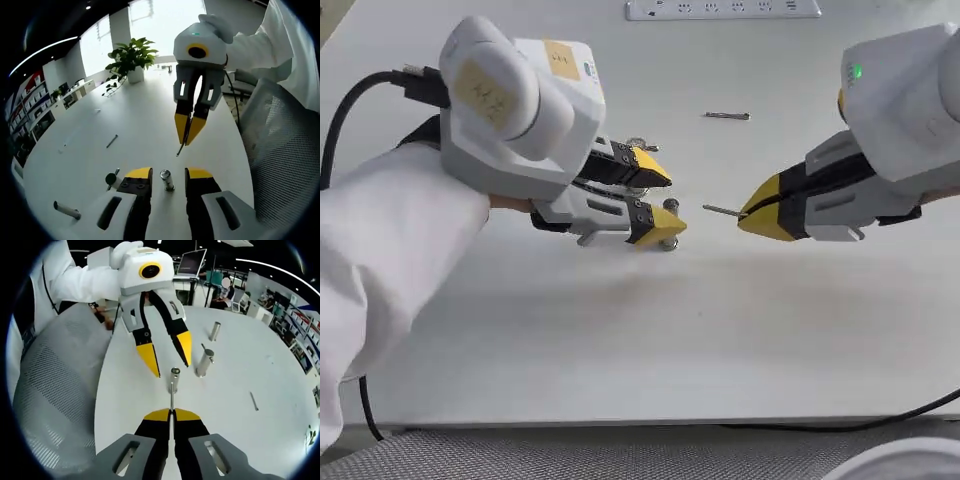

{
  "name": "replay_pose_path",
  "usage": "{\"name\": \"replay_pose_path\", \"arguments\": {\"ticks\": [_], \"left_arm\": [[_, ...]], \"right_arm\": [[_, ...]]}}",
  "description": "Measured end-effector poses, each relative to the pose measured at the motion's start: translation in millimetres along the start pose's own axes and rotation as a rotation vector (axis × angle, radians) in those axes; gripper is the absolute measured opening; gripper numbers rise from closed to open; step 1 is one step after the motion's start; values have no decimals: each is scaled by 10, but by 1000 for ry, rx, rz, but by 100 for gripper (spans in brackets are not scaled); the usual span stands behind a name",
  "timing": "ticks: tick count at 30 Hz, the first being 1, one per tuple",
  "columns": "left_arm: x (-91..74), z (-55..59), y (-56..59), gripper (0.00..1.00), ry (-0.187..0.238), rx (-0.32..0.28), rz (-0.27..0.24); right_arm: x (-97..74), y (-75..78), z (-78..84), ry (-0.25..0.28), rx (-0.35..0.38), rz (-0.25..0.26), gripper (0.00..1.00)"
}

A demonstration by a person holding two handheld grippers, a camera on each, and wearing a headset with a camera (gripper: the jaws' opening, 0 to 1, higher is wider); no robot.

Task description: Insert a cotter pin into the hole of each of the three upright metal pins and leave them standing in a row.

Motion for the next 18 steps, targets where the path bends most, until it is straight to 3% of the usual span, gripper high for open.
{"name": "replay_pose_path", "arguments": {"ticks": [7, 11, 14, 18], "left_arm": [[61, 60, -59, 19, -24, 19, 15], [67, 111, -59, 8, -50, 16, 43], [74, 151, -70, 8, -75, 30, 47], [78, 153, -65, 8, -75, 33, 56]], "right_arm": [[83, 50, 0, 2, -6, -23, 0], [132, 94, 21, -4, -6, -35, 0], [167, 110, 14, -5, -7, -43, 0], [209, 144, 18, -14, -11, -52, 0]]}}
Point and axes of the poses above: the centre of the closed fingertips' face, and the gripper's own axes: x roughly forward along the fingers, y roughly to its right, z roughly out of its underside, the point moved 2 cm from there along -x, roughly backward along the fingers, and after that the axes turned 3 degrees about -x, right-handed, at the moved point
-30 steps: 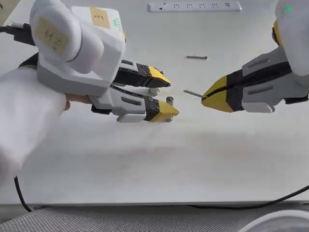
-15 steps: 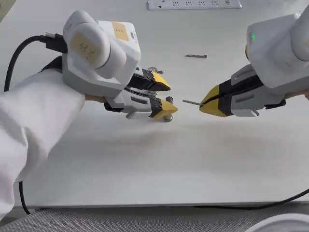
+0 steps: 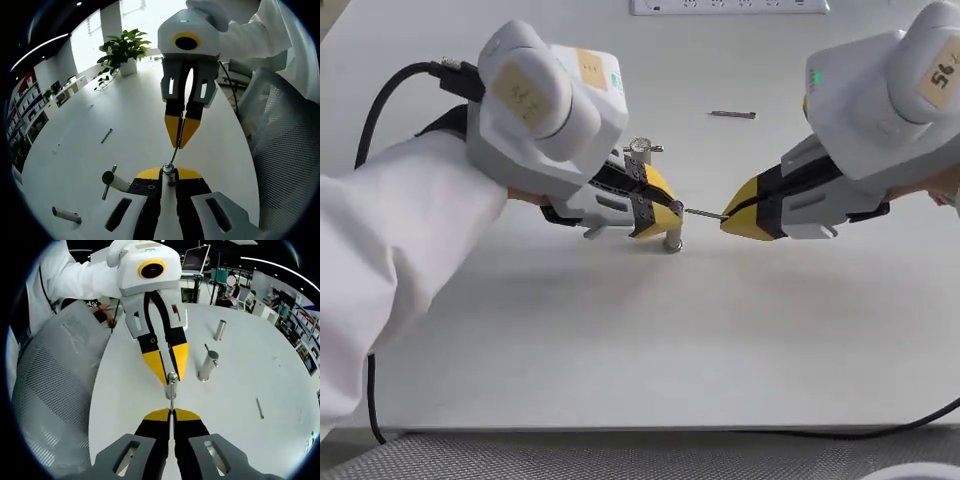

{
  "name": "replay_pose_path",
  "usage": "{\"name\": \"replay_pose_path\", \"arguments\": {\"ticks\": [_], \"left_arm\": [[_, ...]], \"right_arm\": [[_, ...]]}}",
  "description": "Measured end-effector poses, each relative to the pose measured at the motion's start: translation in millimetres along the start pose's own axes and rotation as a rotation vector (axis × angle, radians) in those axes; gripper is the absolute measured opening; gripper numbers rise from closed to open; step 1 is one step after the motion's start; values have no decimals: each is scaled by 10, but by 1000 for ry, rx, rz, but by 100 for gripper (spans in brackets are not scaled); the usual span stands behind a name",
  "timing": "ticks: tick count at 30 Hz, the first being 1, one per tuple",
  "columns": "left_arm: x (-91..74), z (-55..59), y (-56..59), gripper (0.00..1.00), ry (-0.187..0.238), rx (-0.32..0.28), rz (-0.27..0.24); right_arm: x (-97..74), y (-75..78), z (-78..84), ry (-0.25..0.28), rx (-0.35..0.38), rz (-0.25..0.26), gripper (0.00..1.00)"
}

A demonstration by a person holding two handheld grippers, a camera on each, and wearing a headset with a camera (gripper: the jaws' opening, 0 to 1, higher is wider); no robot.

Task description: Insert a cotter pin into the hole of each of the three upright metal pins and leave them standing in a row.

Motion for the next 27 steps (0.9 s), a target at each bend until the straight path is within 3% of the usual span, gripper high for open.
{"name": "replay_pose_path", "arguments": {"ticks": [12, 15, 27], "left_arm": [[11, 14, 14, 8, -16, -1, -4], [10, 28, 16, 8, -21, -3, -5], [4, 38, 19, 8, -15, -37, -15]], "right_arm": [[96, 3, -35, -16, -3, -8, 0], [111, 17, -41, -18, 27, -10, 0], [51, 0, -70, -39, 39, 1, 0]]}}
Point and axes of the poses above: the centre of the closed fingertips' face, and the gripper's own axes: x roughly forward along the fingers, y roughly to its right, z roughly out of its underside, the point moved 2 cm from there along -x, roughly backward along the fingers, and after that the axes turned 3 degrees about -x, right-handed, at the moved point
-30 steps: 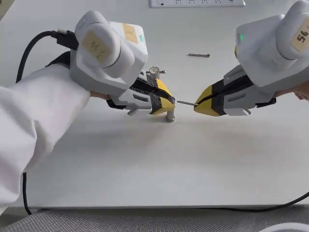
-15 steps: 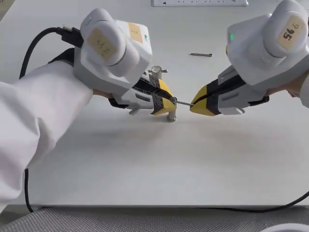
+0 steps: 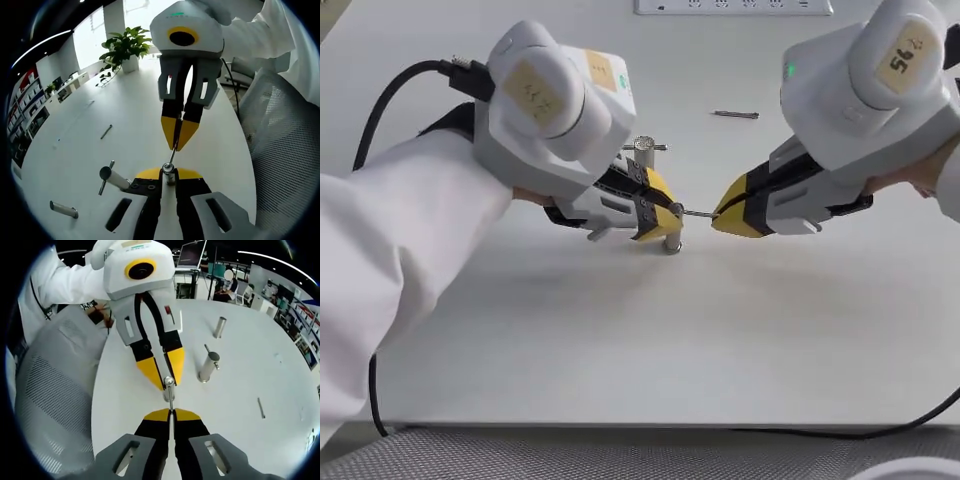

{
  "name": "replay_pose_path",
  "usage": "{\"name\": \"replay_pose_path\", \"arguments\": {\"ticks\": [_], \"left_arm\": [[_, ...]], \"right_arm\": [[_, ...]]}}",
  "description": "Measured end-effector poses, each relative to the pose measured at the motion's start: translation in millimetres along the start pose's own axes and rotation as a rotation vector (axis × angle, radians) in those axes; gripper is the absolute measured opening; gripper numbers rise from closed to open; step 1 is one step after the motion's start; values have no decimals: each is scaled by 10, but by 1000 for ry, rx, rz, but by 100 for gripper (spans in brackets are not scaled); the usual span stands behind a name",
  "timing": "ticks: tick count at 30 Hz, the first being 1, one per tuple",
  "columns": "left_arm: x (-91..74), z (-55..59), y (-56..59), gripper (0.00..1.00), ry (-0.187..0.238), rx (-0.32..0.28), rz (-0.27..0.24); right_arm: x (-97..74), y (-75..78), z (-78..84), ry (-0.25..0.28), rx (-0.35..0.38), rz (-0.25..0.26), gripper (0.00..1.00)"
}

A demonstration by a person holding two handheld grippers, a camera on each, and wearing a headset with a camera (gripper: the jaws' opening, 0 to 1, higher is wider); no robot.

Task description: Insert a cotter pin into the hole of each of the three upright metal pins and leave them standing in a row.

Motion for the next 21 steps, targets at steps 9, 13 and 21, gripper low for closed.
{"name": "replay_pose_path", "arguments": {"ticks": [9, 13, 21], "left_arm": [[-6, -4, 25, 8, 4, -12, 3], [-5, -6, 30, 8, 6, -20, 2], [-6, -13, 40, 7, 6, -32, 2]], "right_arm": [[-67, -82, -56, 9, -8, -5, 0], [-55, -61, -44, 6, -5, 1, 0], [32, -57, -83, 18, 11, -4, 0]]}}
Point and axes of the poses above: the centre of the closed fingertips' face, and the gripper's own axes: x roughly forward along the fingers, y roughly to its right, z roughly out of its underside, the point moved 2 cm from there along -x, roughly backward along the fingers, and after that the axes turned 3 degrees about -x, right-handed, at the moved point
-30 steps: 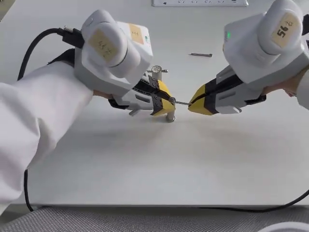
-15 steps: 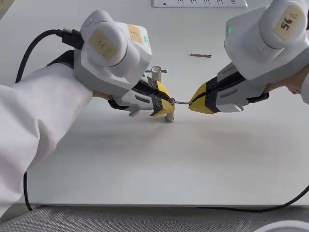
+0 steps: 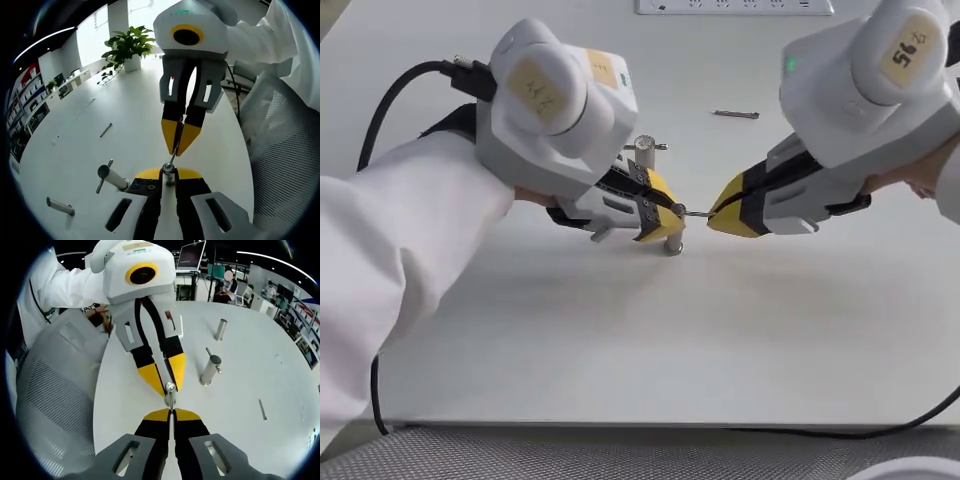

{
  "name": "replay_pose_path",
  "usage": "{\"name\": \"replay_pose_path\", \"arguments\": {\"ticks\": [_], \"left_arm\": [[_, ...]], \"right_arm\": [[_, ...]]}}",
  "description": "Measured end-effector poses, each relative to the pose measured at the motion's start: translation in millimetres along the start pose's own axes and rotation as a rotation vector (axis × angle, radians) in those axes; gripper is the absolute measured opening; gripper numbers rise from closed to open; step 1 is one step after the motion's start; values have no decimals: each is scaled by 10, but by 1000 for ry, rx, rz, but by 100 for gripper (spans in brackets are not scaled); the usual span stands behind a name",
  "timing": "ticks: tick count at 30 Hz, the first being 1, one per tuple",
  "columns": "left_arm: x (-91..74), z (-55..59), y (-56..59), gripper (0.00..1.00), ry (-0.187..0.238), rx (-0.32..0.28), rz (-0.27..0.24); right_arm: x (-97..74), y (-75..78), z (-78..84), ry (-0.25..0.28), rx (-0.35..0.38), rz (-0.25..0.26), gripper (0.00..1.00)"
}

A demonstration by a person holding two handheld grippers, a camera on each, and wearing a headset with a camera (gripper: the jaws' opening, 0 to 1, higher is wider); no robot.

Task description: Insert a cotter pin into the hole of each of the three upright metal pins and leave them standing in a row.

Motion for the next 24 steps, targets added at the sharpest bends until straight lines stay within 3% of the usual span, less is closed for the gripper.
{"name": "replay_pose_path", "arguments": {"ticks": [6, 18, 21, 23, 24], "left_arm": [[-3, 3, -3, 7, -1, 2, -1], [6, -2, 3, 8, -5, 4, 0], [6, 5, 9, 8, -7, 4, 2], [4, 9, 10, 11, -5, 11, 0], [2, 12, 20, 17, -4, 12, 4]], "right_arm": [[65, 4, -77, 13, -51, -3, 0], [107, 33, -135, -36, -246, -45, 0], [103, 25, -115, -25, -206, -59, 1], [100, 30, -104, -15, -192, -47, 13], [96, 32, -99, -13, -187, -44, 16]]}}
Point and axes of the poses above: the centre of the closed fingertips' face, and the gripper's own axes: x roughly forward along the fingers, y roughly to its right, z roughly out of its underside, the point moved 2 cm from there along -x, roughly backward along the fingers, and after that the axes turned 3 degrees about -x, right-handed, at the moved point
